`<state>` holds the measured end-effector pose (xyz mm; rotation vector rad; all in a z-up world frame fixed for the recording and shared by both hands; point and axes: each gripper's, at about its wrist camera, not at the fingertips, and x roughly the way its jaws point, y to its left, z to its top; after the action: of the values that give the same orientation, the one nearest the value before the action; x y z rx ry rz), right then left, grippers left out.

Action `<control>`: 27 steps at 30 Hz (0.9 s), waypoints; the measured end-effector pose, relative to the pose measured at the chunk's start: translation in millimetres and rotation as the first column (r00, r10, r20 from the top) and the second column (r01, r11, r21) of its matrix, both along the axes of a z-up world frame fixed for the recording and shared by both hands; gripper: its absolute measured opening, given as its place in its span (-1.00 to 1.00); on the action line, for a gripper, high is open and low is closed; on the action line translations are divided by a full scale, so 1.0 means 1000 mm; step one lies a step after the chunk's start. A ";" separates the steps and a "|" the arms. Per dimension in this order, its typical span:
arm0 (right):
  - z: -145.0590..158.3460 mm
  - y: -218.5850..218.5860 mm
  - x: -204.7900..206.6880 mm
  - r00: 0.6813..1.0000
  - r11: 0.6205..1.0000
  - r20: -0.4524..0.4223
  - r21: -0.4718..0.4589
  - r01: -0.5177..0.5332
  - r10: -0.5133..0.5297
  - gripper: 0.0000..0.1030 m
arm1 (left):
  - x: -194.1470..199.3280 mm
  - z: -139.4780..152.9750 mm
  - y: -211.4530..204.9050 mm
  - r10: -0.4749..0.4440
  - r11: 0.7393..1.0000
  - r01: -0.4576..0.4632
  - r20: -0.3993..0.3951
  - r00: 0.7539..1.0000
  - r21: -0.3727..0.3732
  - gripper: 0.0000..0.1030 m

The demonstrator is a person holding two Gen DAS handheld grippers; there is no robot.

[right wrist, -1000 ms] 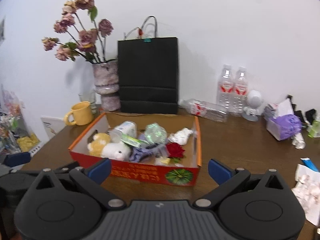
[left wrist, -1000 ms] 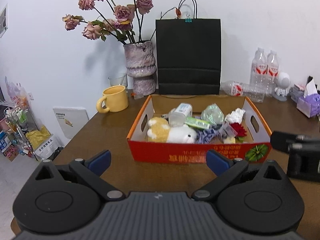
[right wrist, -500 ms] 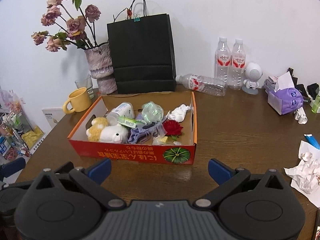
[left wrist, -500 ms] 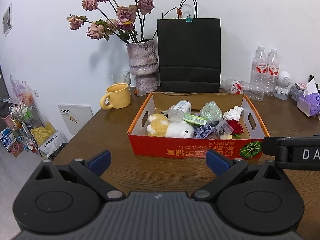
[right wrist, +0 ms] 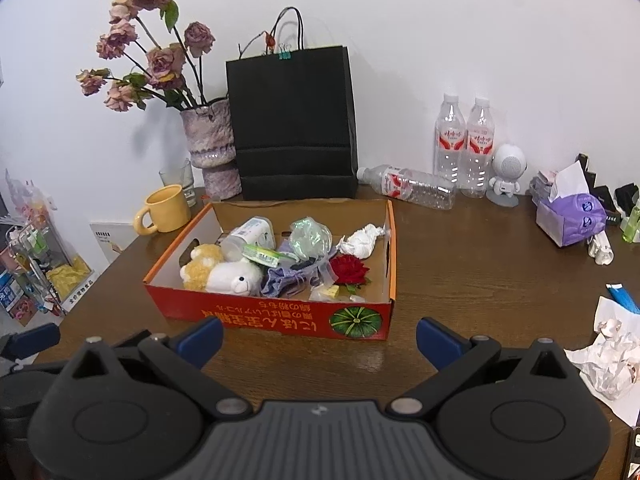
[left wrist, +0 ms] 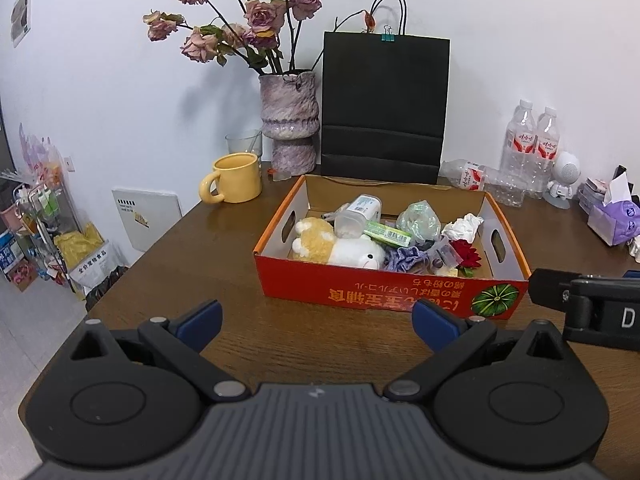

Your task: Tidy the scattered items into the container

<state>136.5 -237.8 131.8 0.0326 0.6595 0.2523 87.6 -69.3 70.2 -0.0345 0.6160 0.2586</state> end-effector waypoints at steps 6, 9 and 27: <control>0.003 -0.001 -0.005 1.000 1.000 0.017 0.000 -0.011 0.011 1.00 | -0.003 0.003 0.005 0.014 1.000 -0.014 0.005 1.000 -0.028 1.00; 0.002 0.002 -0.007 0.999 1.000 0.018 -0.007 -0.027 0.028 1.00 | -0.005 0.004 0.009 0.020 0.999 -0.020 0.011 1.000 -0.050 1.00; 0.000 0.002 -0.006 1.000 1.000 0.016 -0.011 -0.017 0.017 1.00 | 0.000 0.001 0.006 0.017 0.998 -0.017 -0.004 1.000 -0.056 1.00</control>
<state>130.9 -235.6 132.2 0.0141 0.6451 0.2650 87.2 -62.9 71.1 -0.0931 0.6268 0.2583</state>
